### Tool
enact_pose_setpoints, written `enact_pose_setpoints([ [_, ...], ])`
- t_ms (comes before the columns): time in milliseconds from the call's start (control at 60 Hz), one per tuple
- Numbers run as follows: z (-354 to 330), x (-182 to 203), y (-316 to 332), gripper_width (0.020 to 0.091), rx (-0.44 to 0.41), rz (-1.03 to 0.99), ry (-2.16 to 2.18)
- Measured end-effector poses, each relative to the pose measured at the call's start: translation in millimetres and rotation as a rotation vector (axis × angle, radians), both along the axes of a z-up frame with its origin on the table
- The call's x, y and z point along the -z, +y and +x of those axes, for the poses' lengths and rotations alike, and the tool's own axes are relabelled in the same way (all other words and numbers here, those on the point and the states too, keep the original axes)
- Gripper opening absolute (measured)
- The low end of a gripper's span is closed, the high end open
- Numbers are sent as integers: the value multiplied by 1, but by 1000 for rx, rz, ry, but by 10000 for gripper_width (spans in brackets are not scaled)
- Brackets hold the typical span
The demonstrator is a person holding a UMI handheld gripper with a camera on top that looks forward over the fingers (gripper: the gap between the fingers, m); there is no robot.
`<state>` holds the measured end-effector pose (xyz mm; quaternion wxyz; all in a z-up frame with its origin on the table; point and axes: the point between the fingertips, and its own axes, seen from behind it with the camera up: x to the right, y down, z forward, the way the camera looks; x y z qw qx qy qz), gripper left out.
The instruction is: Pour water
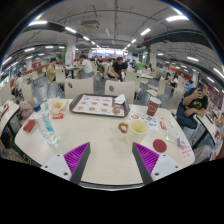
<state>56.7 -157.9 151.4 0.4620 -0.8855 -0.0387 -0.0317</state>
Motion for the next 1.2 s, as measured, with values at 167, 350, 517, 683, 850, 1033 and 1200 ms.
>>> enact_pose_setpoints([
  [167, -3, 5, -6, 850, 22, -17, -9],
  [350, -35, 28, -32, 851, 23, -64, -23],
  [517, -106, 51, -57, 859, -15, -86, 27],
  [683, -198, 60, -50, 851, -85, -47, 78],
  [850, -266, 54, 3, 854, -98, 51, 102],
  [1033, -295, 67, 74, 846, -26, 114, 130],
  [1200, -295, 90, 115, 682, 4, 141, 88],
])
